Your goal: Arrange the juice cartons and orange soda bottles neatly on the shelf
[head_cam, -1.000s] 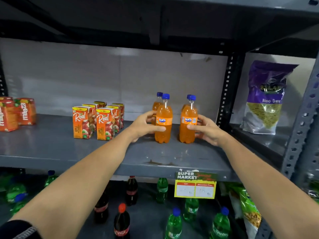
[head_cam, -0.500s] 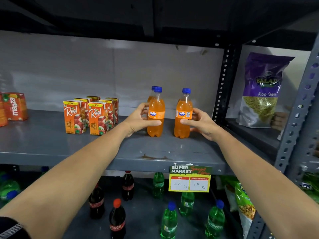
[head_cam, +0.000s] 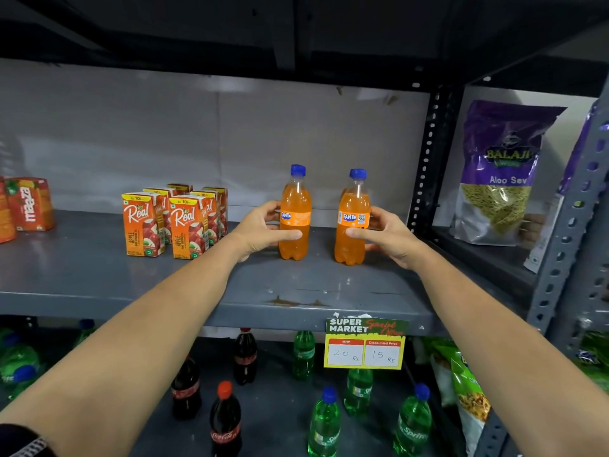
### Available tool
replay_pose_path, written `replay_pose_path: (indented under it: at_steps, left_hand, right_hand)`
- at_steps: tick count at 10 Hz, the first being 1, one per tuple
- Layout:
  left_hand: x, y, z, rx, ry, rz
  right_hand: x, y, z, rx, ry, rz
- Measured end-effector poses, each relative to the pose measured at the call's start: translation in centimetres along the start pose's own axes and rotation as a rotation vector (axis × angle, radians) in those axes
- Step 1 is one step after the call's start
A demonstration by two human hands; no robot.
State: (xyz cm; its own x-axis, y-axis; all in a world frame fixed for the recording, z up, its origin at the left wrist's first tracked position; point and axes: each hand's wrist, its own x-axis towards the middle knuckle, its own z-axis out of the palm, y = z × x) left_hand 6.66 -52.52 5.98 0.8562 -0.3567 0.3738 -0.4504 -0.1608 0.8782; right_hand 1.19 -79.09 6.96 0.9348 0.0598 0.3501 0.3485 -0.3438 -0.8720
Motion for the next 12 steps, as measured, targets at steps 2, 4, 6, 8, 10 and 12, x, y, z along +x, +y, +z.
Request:
replay_pose_path:
  at_steps: [2,4,6,8,10,12]
  left_hand:
    - [-0.1,0.0,-0.1,0.035,-0.007,0.014]
    - [0.2,-0.3,-0.2,0.055,0.003,0.001]
    - [0.0,-0.1,-0.2,0.025,-0.006,-0.010]
    - [-0.1,-0.1,0.0,0.009,0.000,-0.027]
    - [-0.5,-0.3,-0.3,0.004,-0.030,-0.072]
    - [-3.7,1.1,0.3,0.171,0.127,0.035]
  right_hand:
    - [-0.1,-0.1,0.1,-0.042,0.033,0.007]
    - [-0.1,0.0,0.2,-0.039,0.022,0.019]
    - [-0.4,0.0,0.2,-0.011,0.016,0.013]
    - [-0.4,0.1,0.2,-0.016,0.006,0.004]
    - [-0.5,0.2,0.0,0.013,-0.060,0.037]
    - [-3.3,-1.3,0.6,-0.036,0.359,-0.001]
